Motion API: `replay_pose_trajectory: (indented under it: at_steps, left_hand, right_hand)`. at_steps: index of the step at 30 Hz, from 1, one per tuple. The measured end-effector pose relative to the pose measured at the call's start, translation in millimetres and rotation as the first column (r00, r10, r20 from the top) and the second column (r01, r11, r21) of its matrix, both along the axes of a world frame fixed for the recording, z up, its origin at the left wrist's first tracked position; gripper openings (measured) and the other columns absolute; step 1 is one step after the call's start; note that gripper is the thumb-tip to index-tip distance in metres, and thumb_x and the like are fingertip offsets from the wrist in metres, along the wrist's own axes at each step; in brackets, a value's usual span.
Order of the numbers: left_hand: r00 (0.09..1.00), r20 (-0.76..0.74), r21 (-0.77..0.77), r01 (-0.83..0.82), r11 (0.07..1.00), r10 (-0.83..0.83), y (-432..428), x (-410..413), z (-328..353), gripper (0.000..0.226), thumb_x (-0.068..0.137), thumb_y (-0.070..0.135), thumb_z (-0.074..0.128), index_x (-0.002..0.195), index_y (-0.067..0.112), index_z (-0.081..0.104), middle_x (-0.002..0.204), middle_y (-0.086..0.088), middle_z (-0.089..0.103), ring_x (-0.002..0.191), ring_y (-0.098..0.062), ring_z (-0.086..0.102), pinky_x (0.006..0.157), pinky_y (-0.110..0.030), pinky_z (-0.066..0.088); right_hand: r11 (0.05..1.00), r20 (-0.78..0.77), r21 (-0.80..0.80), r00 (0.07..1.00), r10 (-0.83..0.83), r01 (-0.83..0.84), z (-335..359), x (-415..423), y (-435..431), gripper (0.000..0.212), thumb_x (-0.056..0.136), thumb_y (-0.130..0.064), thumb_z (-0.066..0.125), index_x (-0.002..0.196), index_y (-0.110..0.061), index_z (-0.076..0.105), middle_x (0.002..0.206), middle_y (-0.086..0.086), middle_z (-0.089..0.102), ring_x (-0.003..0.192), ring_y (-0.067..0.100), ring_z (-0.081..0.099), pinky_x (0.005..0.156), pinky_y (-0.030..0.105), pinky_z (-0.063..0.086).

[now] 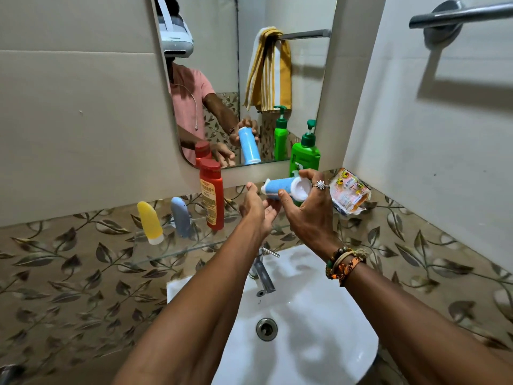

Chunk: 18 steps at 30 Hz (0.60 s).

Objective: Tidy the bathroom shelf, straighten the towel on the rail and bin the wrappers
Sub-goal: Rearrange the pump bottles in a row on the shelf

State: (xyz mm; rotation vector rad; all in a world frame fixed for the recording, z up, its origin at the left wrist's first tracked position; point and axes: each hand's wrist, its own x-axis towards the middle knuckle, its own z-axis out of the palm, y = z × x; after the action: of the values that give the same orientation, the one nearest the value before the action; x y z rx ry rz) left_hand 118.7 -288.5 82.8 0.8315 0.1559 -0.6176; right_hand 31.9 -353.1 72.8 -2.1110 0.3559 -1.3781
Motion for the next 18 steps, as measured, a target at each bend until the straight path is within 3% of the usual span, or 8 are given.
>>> replay_pose_trajectory:
  at_steps: [2,5,7,9,12,13,16,18]
  left_hand:
    - [1.000,0.013,-0.010,0.018,1.000,-0.018,-2,2,5,0.063,0.104,0.047,0.040,0.146,0.001,0.036,0.105,-0.023,0.060,0.092,-0.031,0.063,0.090,-0.042,0.053]
    - [0.999,0.037,-0.016,0.034,0.999,-0.033,-1,6,11,0.065,0.104,0.047,0.038,0.151,0.002,0.028,0.138,-0.026,0.051,0.126,-0.037,0.054,0.109,-0.045,0.044]
    - [0.998,0.055,-0.001,0.043,0.999,-0.042,1,8,14,0.066,0.104,0.046,0.040,0.152,0.003,0.028,0.144,-0.025,0.047,0.131,-0.037,0.050,0.112,-0.046,0.041]
    - [0.995,0.079,0.016,0.062,0.998,-0.063,2,9,14,0.059,0.103,0.044,0.046,0.145,0.003,0.038,0.139,-0.024,0.052,0.128,-0.035,0.053,0.112,-0.046,0.041]
    - [0.988,0.144,0.082,0.039,0.996,-0.050,2,13,9,0.033,0.095,0.034,0.064,0.106,0.003,0.059,0.114,-0.019,0.065,0.102,-0.026,0.063,0.096,-0.039,0.054]
    - [0.987,0.156,0.106,0.019,0.994,-0.035,2,14,7,0.032,0.090,0.030,0.071,0.103,0.002,0.062,0.110,-0.017,0.068,0.096,-0.025,0.066,0.087,-0.037,0.056]
    - [0.984,0.177,0.124,-0.051,0.991,0.028,4,15,8,0.061,0.072,0.013,0.087,0.124,-0.003,0.058,0.116,-0.021,0.069,0.091,-0.028,0.071,0.074,-0.036,0.062]
    - [0.976,0.215,0.126,-0.074,0.989,0.046,6,12,13,0.073,0.068,0.000,0.087,0.132,-0.002,0.051,0.121,-0.023,0.065,0.084,-0.025,0.069,0.059,-0.031,0.060]
  right_hand:
    - [1.000,-0.002,-0.002,1.000,-0.004,0.004,-3,-5,-2,0.050,0.079,-0.023,0.078,0.119,-0.009,0.052,0.112,0.003,0.057,0.099,0.009,0.053,0.085,0.007,0.038]
    - [1.000,-0.014,-0.007,1.000,-0.025,0.025,-7,-10,-3,0.047,0.077,-0.021,0.080,0.115,-0.008,0.054,0.109,0.004,0.056,0.096,0.008,0.050,0.083,-0.002,0.033]
    - [1.000,-0.041,-0.007,0.999,-0.030,0.030,-12,-11,-3,0.047,0.076,-0.021,0.080,0.114,-0.010,0.054,0.108,0.006,0.056,0.095,0.010,0.052,0.081,-0.003,0.033]
    - [1.000,-0.077,0.012,0.997,-0.025,0.026,-18,-12,-1,0.048,0.076,-0.022,0.080,0.115,-0.012,0.054,0.108,0.004,0.056,0.094,0.010,0.053,0.079,0.001,0.037]
    - [1.000,-0.109,0.019,0.994,0.006,-0.004,-24,-12,3,0.051,0.075,-0.019,0.080,0.117,-0.012,0.053,0.110,0.006,0.056,0.096,0.013,0.055,0.080,0.018,0.047]
    - [1.000,-0.118,0.019,0.993,0.016,-0.013,-26,-11,5,0.051,0.075,-0.019,0.080,0.117,-0.012,0.053,0.111,0.006,0.056,0.097,0.013,0.055,0.081,0.019,0.047]
    - [0.998,-0.157,0.043,0.987,0.042,-0.035,-33,-9,9,0.052,0.076,-0.020,0.079,0.119,-0.013,0.051,0.113,0.005,0.055,0.098,0.012,0.055,0.080,0.007,0.040]
    - [0.998,-0.187,0.056,0.982,0.037,-0.026,-41,-8,13,0.055,0.077,-0.019,0.078,0.123,-0.014,0.049,0.116,0.005,0.055,0.096,0.010,0.052,0.074,-0.003,0.034]
